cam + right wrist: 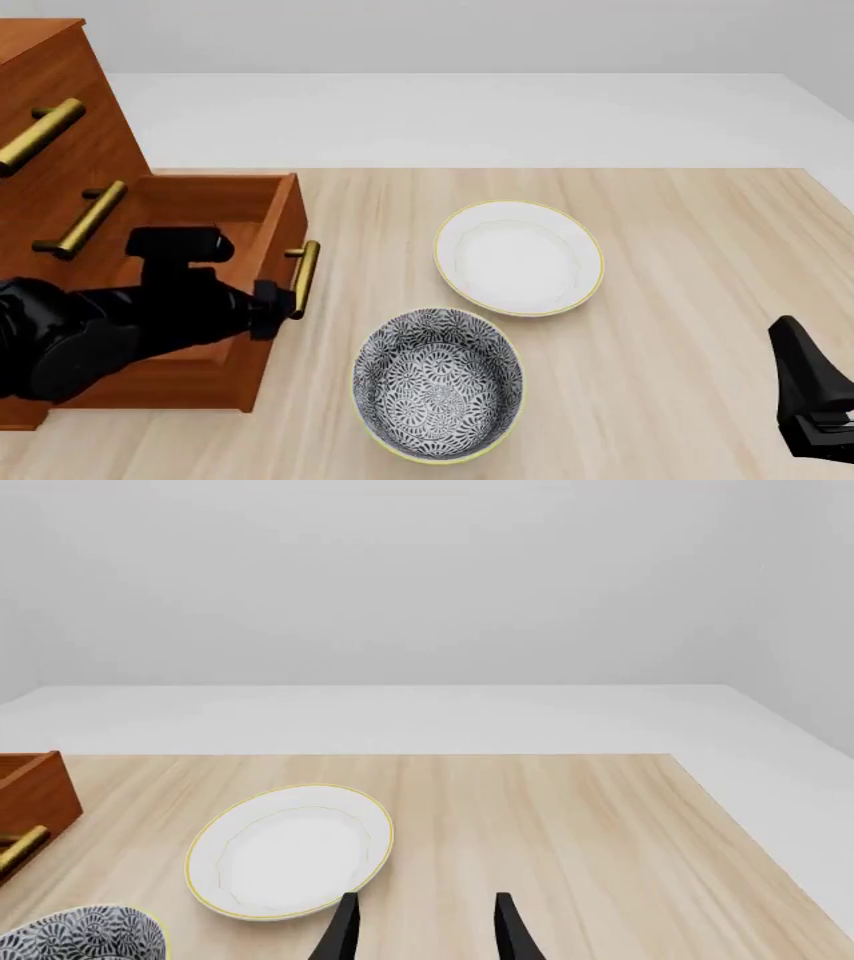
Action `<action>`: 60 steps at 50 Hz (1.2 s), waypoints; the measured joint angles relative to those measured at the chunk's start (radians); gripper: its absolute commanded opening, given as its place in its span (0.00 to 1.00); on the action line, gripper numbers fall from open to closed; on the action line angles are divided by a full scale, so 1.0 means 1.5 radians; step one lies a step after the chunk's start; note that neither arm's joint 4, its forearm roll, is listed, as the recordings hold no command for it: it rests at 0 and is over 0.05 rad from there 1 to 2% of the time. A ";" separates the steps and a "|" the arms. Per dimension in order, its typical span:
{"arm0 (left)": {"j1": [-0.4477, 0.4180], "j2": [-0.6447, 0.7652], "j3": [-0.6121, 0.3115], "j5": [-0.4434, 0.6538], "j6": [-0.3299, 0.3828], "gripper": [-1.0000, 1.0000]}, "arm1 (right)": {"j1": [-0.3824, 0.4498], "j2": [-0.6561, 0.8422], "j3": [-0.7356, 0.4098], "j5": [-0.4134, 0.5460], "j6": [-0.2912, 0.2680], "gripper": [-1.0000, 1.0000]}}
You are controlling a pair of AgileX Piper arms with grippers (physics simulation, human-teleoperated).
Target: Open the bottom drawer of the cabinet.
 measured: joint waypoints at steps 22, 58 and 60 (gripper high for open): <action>-0.002 -0.018 0.005 0.014 0.015 1.00 | 0.000 0.000 0.000 0.000 0.000 1.00; 0.024 -0.132 -0.045 0.161 0.096 1.00 | 0.000 0.000 0.000 0.000 0.000 1.00; 0.023 -0.138 -0.051 0.170 0.097 1.00 | 0.000 0.000 0.000 0.000 0.000 1.00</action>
